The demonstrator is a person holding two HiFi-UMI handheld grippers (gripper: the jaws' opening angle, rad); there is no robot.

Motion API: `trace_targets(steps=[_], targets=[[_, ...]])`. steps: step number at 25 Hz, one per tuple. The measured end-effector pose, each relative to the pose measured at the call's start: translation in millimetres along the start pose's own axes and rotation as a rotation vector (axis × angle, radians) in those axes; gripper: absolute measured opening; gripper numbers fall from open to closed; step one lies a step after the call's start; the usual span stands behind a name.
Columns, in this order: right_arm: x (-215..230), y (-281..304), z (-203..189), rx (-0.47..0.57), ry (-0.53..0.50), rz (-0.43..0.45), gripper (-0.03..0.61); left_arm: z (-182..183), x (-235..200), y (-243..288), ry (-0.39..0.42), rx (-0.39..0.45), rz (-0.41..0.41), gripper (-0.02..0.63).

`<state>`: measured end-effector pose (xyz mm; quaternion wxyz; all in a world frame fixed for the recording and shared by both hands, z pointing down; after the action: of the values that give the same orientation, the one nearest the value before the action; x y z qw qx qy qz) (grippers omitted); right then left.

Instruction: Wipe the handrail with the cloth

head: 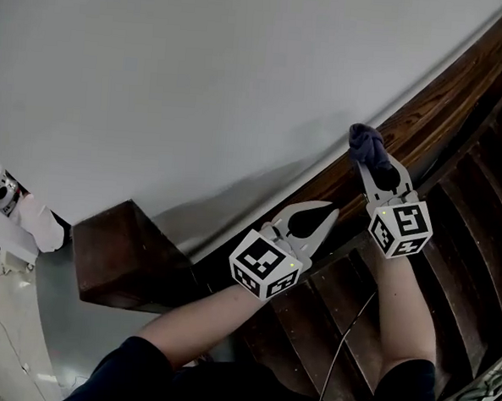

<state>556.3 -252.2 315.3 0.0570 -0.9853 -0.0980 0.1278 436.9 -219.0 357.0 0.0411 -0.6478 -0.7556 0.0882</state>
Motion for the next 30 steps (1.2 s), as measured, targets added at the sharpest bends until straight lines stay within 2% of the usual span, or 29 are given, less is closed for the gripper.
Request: trace_targets(steps=[3,7,13,18,24,30], targets=[[5,20,-2,-0.024,-0.033,0.008,0.094,4,-8,2,0.003,-0.005,0.017,0.002],[-2,36,-31,-0.081,-0.072,0.014,0.095,-13,-24,-8,-0.009,-0.023,0.057,0.002],[-2,30,-26,-0.112,-0.177,0.021,0.095,-21,-24,-16,-0.048,-0.032,0.120,0.002],[-51,25,-55,-0.152,-0.207,0.045,0.094,-62,-15,-63,-0.080,-0.046,0.128,0.002],[-116,23,-39,-0.184,-0.212,0.090,0.095,-59,9,-117,-0.117,-0.072,0.113,0.002],[-146,22,-72,-0.224,-0.210,0.158,0.095,-90,19,-135,-0.151,-0.105,0.139,0.002]])
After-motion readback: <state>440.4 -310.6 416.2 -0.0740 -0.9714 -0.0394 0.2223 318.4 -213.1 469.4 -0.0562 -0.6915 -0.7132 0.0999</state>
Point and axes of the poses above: the fingertips, and each gripper's own axes: y forward along the fingers, x to its right, z out of its top, the point moved 2 cm from there along -y, backward along the fingers, and after that the axes turned 6 degrees about -z, right-handed, at the moved point
